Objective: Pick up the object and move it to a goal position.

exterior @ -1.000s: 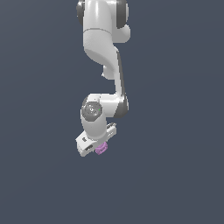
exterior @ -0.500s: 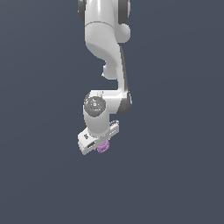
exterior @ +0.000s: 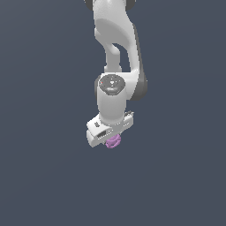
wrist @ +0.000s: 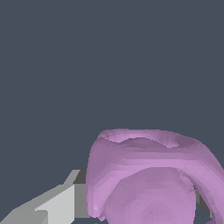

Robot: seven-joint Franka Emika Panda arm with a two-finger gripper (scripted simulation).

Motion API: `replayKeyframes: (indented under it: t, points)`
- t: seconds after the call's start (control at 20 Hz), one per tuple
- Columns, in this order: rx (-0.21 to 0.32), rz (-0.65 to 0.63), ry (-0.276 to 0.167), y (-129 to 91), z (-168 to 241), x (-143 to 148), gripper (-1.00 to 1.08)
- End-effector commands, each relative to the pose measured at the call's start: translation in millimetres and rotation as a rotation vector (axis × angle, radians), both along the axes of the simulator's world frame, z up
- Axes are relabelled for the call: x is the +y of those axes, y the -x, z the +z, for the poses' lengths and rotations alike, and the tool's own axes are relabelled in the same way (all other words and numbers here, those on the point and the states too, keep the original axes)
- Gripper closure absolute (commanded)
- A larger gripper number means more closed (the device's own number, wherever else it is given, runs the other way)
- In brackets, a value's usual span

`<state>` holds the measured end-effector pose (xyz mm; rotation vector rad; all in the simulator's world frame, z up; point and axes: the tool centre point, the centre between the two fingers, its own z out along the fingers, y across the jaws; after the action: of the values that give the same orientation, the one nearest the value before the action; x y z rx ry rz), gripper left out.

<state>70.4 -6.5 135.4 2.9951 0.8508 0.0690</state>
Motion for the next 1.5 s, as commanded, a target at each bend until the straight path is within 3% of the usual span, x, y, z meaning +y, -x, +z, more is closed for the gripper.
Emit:
replayKeyframes:
  t: [0.0, 1.0, 1.45]
  points:
    - [-0.015, -0.028, 0.003, 0, 26, 16, 1.08]
    - [-0.122, -0.246, 0.029, -6, 225, 140, 1.08]
    - [-0.157, -0.319, 0.04, -11, 292, 183, 1.08]
